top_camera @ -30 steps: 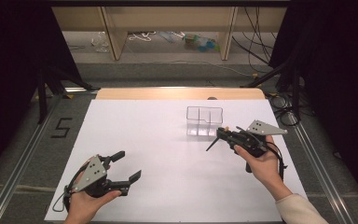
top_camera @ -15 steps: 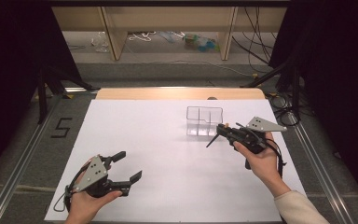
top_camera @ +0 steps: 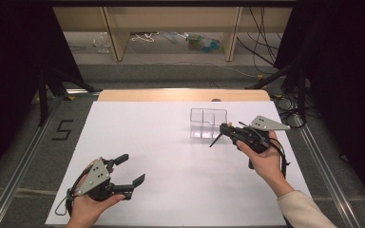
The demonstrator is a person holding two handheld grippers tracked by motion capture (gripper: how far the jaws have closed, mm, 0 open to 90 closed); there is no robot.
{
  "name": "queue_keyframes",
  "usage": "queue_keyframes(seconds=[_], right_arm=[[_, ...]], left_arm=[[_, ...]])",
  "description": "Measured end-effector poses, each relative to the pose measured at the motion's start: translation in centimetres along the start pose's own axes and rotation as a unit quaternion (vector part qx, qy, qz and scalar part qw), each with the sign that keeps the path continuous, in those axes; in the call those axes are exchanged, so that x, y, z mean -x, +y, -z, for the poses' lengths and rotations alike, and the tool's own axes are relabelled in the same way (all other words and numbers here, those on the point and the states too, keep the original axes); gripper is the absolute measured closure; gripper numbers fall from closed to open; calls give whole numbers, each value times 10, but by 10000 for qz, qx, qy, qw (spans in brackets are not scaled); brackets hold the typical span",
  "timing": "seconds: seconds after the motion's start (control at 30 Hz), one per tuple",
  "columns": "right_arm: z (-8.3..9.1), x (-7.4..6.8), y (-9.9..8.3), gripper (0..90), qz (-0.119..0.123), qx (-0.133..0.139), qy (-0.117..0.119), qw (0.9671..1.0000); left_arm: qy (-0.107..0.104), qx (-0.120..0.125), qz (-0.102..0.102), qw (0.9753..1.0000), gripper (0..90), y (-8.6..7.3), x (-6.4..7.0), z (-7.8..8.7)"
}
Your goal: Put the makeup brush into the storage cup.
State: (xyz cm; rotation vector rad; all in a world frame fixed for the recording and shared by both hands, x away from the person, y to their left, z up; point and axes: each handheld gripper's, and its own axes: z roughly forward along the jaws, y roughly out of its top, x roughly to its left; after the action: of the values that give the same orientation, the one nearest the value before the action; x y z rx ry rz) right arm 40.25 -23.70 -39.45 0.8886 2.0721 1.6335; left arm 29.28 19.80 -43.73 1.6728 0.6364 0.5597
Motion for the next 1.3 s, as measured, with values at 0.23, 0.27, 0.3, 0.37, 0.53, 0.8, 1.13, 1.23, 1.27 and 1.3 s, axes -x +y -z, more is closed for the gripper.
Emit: queue_keyframes(seconds=[0.23,0.27,0.3,0.37,0.53,0.8,1.13,1.23,1.27,1.3], right_arm=[[-1,2,4,839,6,12,-45,10000],[-2,2,5,839,-40,48,-19,10000],[-1,2,5,840,-22,23,-46,10000],[-1,3,6,839,-27,2,-57,10000],[-3,6,9,839,28,83,-111,9999],[-5,6,12,839,-27,26,-101,9999],[-7,9,16,839,-48,89,-183,9998],[-8,11,17,840,12,99,-192,9998],[-8,11,17,839,-15,74,-170,9998],[-8,11,17,839,-15,74,-170,9998]], left_arm=[[2,8,-4,10000,152,0,0,0],[0,1,-2,10000,152,0,0,0],[0,0,3,10000,152,0,0,0],[3,3,-1,10000,152,0,0,0],[2,4,0,10000,152,0,0,0],[1,13,4,10000,152,0,0,0],[2,15,3,10000,152,0,0,0],[0,17,1,10000,152,0,0,0],[2,13,-1,10000,152,0,0,0],[2,13,-1,10000,152,0,0,0]])
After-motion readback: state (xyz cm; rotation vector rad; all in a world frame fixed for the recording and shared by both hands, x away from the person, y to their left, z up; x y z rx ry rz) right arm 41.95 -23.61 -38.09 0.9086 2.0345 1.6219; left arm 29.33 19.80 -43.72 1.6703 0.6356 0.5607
